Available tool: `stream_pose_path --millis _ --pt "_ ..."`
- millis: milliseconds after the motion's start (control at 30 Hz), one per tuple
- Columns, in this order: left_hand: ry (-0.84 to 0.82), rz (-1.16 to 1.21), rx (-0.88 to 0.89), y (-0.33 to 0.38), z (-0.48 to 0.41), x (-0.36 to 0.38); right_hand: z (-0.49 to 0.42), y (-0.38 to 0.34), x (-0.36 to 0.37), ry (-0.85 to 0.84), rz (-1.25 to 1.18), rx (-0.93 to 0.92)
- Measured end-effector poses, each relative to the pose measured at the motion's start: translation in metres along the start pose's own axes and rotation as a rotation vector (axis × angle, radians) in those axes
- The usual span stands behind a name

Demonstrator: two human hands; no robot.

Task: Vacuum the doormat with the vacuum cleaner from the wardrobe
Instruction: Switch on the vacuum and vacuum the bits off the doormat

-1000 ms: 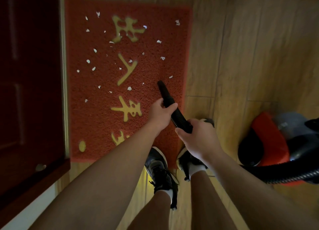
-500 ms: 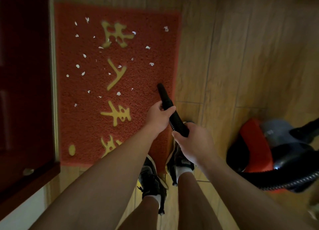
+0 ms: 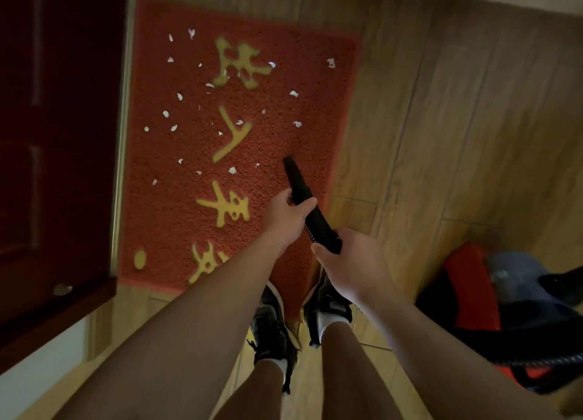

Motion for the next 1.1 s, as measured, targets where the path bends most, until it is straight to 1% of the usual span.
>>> stream_pose_path --millis 267,433,600,867,1100 --pt "0.045 0.091 -0.044 -0.01 0.0 -0.026 -0.017 -0.023 0.013 -0.072 0.075 -0.065" --pt "0.106 0.144 -0.054 -0.014 0.0 -0.041 -0.021 -0.035 0.016 -0.108 0.134 -0.09" --pt "0.11 0.186 -0.084 -0.018 0.001 -0.044 -0.023 -0.043 0.016 -0.132 0.2 -0.107" --pt "0.139 0.219 -0.103 -0.028 -0.003 -0.064 -0.027 -0.059 0.024 -0.114 0.243 -0.129" --pt "0.147 0.257 -0.102 -0.045 -0.007 -0.086 -0.026 -0.081 0.043 -0.144 0.261 -0.167"
Point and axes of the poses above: each hand's wrist, its own z-axis away from the middle knuckle, its own x-axis out of the palm, y = z × x, the point moved 10 cm from there along -z, towards the middle knuckle, and after that the axes turned 2 degrees about x, right-handed, at the moved point
